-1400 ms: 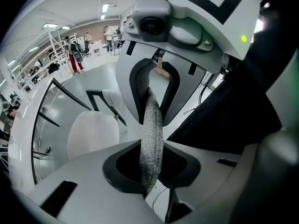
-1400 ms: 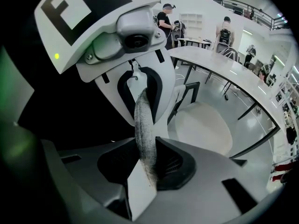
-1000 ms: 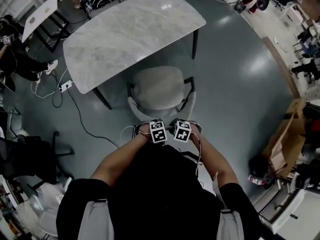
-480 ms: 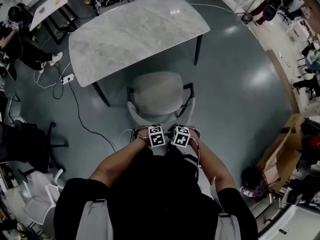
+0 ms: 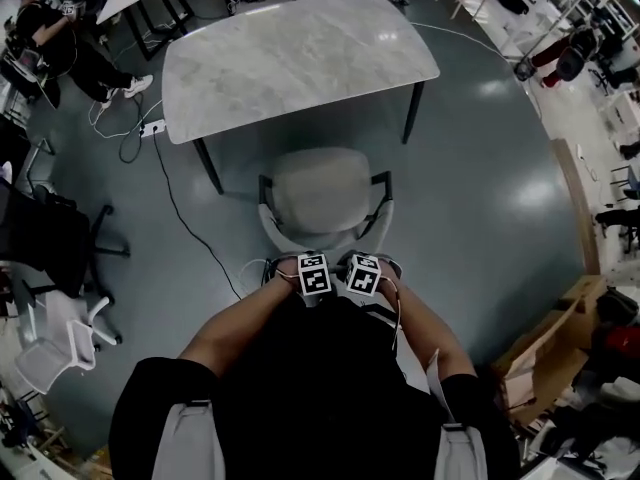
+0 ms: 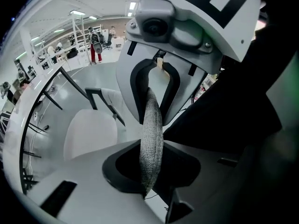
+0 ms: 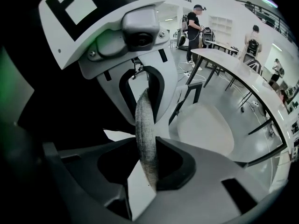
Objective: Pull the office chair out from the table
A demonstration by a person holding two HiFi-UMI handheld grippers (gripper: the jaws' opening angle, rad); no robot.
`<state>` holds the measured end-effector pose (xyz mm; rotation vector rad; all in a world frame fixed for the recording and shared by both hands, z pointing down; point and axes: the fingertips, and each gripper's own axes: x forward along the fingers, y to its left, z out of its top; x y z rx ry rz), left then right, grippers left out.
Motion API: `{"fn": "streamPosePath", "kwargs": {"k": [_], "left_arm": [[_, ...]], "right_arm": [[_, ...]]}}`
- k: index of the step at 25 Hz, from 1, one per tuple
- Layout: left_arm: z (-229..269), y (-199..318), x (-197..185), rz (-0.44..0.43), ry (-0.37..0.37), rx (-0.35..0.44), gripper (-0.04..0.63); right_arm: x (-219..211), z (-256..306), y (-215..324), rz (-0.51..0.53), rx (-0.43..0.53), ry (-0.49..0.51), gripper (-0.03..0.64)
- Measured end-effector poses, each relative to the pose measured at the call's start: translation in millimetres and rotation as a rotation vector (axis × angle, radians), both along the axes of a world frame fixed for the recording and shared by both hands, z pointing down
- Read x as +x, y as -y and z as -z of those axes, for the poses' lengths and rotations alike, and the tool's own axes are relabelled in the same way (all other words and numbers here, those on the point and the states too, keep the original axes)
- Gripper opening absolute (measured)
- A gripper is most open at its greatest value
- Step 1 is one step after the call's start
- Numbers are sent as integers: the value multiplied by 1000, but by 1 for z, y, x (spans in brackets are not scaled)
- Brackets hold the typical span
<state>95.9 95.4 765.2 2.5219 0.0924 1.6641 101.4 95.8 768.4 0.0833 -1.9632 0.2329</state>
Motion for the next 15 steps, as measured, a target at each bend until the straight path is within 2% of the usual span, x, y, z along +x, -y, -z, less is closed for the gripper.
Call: {"fn": "streamPosePath", "kwargs": {"k": [6, 15], "left_arm": [[1, -5, 6, 45, -7, 7, 95], [-1, -22, 27, 59, -3, 1, 95]], "right_arm": [[6, 0, -6, 30, 14, -2, 106], [30, -4, -20, 55, 30, -13, 106]]}}
